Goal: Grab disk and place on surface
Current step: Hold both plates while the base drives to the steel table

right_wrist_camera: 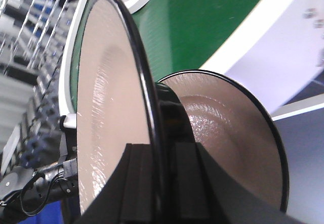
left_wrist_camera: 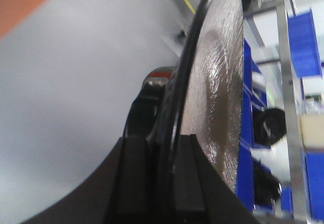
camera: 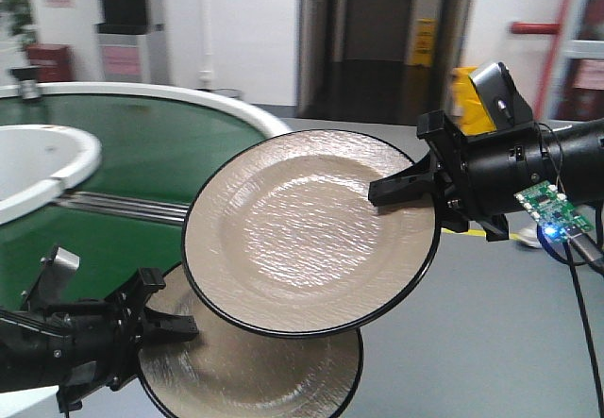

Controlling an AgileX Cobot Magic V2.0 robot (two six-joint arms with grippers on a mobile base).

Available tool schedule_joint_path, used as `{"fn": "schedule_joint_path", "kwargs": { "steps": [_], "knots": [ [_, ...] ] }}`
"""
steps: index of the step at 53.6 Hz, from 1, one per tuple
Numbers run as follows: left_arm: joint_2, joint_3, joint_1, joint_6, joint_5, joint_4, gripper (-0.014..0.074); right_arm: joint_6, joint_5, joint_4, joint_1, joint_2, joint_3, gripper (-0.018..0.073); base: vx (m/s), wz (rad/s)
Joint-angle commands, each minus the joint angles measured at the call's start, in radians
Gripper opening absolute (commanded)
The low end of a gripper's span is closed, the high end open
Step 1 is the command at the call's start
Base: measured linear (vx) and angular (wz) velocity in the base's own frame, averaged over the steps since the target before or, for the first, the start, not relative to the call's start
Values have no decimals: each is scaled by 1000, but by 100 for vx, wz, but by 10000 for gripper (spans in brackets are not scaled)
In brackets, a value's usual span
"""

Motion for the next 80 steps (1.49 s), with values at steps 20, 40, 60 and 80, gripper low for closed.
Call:
{"fn": "schedule_joint_path", "kwargs": {
  "steps": [20, 40, 60, 80],
  "knots": [
    [-37, -36, -4, -13, 26, -93, -1, 4, -36, 124, -3, -51, -40, -8, -6, -71],
    [-37, -36, -4, -13, 26, -93, -1, 4, 14, 124, -3, -51, -40, -8, 9, -52],
    [-37, -36, -4, -13, 26, -93, -1, 4, 12, 124, -3, -51, -40, -8, 18, -40],
    [-37, -36, -4, -13, 26, -93, -1, 4, 12, 124, -3, -51, -40, -8, 24, -31]
  ]
}}
